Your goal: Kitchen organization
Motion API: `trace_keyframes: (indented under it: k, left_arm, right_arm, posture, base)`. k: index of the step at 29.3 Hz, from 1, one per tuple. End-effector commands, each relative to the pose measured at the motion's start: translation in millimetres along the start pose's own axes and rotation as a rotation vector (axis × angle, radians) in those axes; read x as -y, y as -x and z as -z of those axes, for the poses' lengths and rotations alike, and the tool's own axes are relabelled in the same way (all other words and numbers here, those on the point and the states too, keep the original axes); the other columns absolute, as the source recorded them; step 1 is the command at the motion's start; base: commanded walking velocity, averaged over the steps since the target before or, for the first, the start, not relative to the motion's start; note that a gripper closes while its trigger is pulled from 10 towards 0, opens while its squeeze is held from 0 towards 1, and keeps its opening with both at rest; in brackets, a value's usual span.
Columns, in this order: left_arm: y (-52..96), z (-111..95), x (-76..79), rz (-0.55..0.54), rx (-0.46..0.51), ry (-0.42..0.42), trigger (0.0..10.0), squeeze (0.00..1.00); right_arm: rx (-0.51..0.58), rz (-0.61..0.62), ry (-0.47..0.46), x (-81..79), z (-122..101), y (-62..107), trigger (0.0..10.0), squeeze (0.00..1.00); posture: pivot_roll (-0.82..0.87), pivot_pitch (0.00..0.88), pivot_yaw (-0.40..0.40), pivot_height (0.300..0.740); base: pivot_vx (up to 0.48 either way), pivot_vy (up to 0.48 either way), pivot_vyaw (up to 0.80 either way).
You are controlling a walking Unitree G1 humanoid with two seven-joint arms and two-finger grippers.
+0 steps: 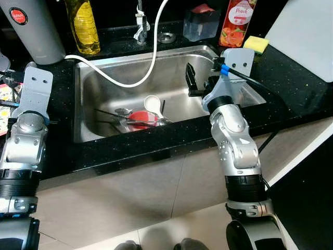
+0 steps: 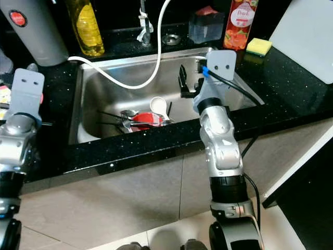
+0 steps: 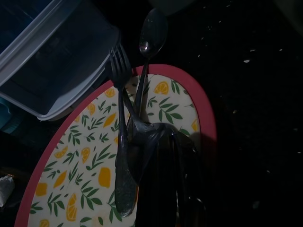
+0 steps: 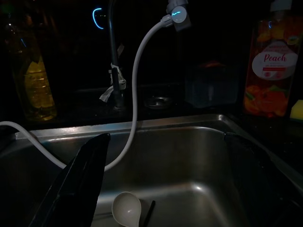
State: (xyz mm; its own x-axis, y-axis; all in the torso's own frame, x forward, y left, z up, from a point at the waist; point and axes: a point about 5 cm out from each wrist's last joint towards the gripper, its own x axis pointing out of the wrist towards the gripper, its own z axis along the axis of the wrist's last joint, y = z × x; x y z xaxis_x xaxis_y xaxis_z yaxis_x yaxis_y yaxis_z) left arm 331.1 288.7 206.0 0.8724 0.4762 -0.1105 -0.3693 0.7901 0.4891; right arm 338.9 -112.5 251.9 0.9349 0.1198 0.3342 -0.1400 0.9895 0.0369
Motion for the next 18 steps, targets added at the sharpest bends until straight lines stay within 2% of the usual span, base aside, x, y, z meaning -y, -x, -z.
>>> trace_keyframes:
  k: [1,4,5,6,7,8,11,14,15,16,18]
  left_arm:
    - [-1.3,7.2,-7.2,-0.019,-0.018,-0.040,0.0,0.00]
    - [-1.1,7.9,-8.6,-0.028,-0.013,-0.044,0.0,0.00]
    - [-0.9,7.2,-10.4,-0.044,-0.010,-0.048,1.8,0.00]
    - [-0.5,5.4,-13.1,-0.058,-0.003,-0.051,10.0,0.44]
    - [-0.5,5.4,-13.1,-0.058,-0.003,-0.051,10.0,0.44]
    - [-0.1,4.3,-15.4,-0.069,0.001,-0.049,10.0,1.00]
    - [2.0,1.5,-21.1,-0.069,0.013,-0.084,10.0,1.00]
    - [7.1,2.2,-27.1,-0.020,0.005,-0.194,10.0,1.00]
    - [7.1,2.2,-27.1,-0.020,0.005,-0.194,10.0,1.00]
    - [9.8,3.6,-28.5,0.009,-0.002,-0.230,10.0,0.00]
    - [14.6,6.1,-31.1,0.052,-0.010,-0.257,10.0,0.00]
  right_arm:
    - [0.006,-0.002,0.000,0.7,-0.1,1.0,10.0,0.00]
    - [0.006,-0.004,-0.001,0.0,-0.1,1.0,10.0,0.00]
    - [0.006,-0.006,-0.002,-0.5,-0.1,1.0,10.0,0.00]
    - [0.006,-0.007,-0.002,-0.9,-0.2,1.0,10.0,0.00]
    - [0.006,-0.007,-0.002,-0.9,-0.2,1.0,10.0,0.00]
    - [0.006,-0.008,-0.002,-1.2,-0.1,1.2,10.0,0.00]
    - [0.005,-0.007,-0.002,-1.2,0.1,1.4,10.0,0.00]
    - [0.004,-0.005,-0.002,-0.6,0.8,2.0,10.0,0.00]
    - [0.004,-0.005,-0.002,-0.6,0.8,2.0,10.0,0.00]
    - [0.003,-0.003,-0.002,-0.3,1.1,2.2,10.0,0.00]
    - [0.001,-0.001,-0.004,-0.2,1.8,2.7,10.0,0.00]
  posture:
    - [0.01,0.000,0.017,0.740]
    - [0.01,0.000,0.016,0.740]
    - [0.01,0.000,0.016,0.740]
    - [0.01,0.000,0.017,0.740]
    - [0.01,0.000,0.017,0.740]
    - [0.01,0.000,0.018,0.740]
    - [0.01,0.000,0.020,0.740]
    - [0.01,0.000,0.024,0.740]
    - [0.01,0.000,0.024,0.740]
    - [0.01,0.000,0.024,0.740]
    - [0.02,0.000,0.027,0.740]
  base:
    - [0.000,0.000,0.00]
    - [0.000,0.000,0.00]
    - [0.000,0.000,0.00]
    - [0.000,0.000,0.00]
    - [0.000,0.000,0.00]
    - [0.000,0.000,0.00]
    - [0.000,0.000,0.00]
    - [0.000,0.000,0.00]
    - [0.000,0.000,0.00]
    - [0.000,0.000,0.00]
    - [0.000,0.000,0.00]
